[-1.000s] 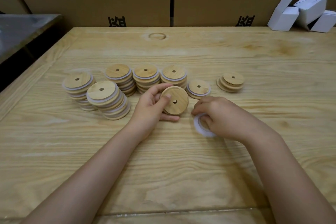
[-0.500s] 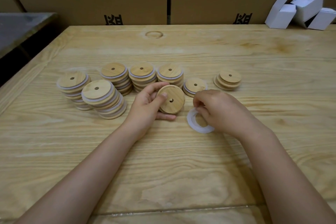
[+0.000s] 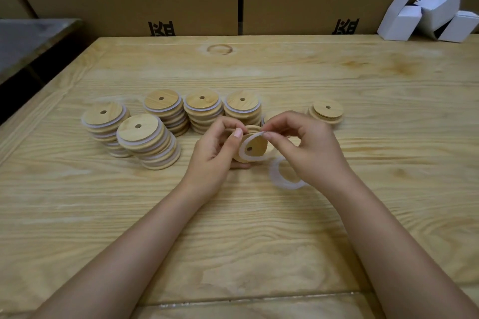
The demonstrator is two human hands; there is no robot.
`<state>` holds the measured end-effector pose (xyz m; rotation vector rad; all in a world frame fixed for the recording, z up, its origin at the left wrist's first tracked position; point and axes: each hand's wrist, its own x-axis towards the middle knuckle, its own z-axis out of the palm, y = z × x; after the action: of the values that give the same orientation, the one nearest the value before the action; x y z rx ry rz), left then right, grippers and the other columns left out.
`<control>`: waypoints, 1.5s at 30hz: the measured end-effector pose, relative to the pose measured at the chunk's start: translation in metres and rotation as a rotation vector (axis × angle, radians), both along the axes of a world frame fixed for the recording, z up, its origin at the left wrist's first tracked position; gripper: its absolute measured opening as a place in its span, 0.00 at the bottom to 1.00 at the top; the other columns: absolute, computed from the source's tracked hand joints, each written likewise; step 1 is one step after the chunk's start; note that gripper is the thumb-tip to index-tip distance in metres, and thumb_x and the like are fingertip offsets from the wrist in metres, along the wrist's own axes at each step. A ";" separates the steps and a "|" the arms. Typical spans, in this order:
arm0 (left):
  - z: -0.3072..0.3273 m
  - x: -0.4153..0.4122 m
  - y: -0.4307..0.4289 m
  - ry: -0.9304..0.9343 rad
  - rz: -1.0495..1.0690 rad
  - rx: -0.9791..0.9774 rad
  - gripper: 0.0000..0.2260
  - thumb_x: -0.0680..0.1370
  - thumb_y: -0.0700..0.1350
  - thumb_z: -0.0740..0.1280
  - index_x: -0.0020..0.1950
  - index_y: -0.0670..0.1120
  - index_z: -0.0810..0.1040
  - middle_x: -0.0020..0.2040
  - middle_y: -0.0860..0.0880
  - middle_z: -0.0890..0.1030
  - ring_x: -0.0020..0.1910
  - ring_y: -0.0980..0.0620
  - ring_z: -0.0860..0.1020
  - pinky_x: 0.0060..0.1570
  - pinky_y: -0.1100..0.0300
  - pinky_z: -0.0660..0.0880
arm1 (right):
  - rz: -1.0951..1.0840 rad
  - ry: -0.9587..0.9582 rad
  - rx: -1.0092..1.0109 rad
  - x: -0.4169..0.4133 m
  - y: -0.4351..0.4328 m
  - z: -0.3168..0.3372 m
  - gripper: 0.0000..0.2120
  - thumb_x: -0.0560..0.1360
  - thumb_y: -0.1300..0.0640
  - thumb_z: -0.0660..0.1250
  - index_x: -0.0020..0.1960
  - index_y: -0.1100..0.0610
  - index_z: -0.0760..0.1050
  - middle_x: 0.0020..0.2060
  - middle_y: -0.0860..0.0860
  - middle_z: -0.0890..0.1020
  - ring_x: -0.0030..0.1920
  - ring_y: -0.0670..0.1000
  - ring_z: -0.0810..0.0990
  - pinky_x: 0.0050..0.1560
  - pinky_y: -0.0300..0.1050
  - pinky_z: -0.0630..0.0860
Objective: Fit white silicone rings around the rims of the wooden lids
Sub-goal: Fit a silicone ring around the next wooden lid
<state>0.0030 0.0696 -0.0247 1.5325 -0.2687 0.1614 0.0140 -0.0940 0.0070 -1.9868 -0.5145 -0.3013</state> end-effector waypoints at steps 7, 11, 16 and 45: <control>-0.011 0.004 0.000 -0.217 0.091 0.270 0.03 0.76 0.48 0.64 0.47 0.55 0.72 0.42 0.59 0.80 0.40 0.58 0.78 0.38 0.59 0.74 | -0.042 0.033 0.093 0.005 0.009 -0.014 0.03 0.70 0.64 0.72 0.42 0.58 0.81 0.43 0.48 0.80 0.48 0.46 0.79 0.48 0.41 0.75; -0.013 0.005 0.001 -0.256 0.127 0.304 0.02 0.77 0.53 0.61 0.47 0.56 0.70 0.43 0.56 0.79 0.42 0.52 0.79 0.43 0.52 0.75 | -0.051 0.062 0.110 0.007 0.009 -0.015 0.04 0.70 0.64 0.72 0.41 0.56 0.81 0.42 0.47 0.81 0.46 0.45 0.80 0.47 0.37 0.75; -0.013 0.005 0.002 -0.238 0.199 0.310 0.03 0.77 0.49 0.63 0.45 0.56 0.70 0.40 0.56 0.80 0.41 0.53 0.80 0.41 0.51 0.77 | -0.083 0.090 0.116 0.006 0.009 -0.014 0.06 0.70 0.63 0.73 0.39 0.53 0.80 0.40 0.44 0.81 0.43 0.41 0.80 0.45 0.33 0.75; -0.006 0.008 0.004 -0.003 0.301 0.155 0.09 0.76 0.38 0.66 0.40 0.49 0.73 0.36 0.54 0.81 0.38 0.56 0.81 0.41 0.50 0.79 | -0.102 0.021 0.019 0.005 0.007 -0.011 0.02 0.70 0.64 0.72 0.40 0.58 0.81 0.38 0.47 0.81 0.41 0.44 0.80 0.44 0.36 0.77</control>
<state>0.0110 0.0741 -0.0310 1.7223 -0.0512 0.3880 0.0194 -0.0870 -0.0043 -1.9996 -0.3965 -0.3471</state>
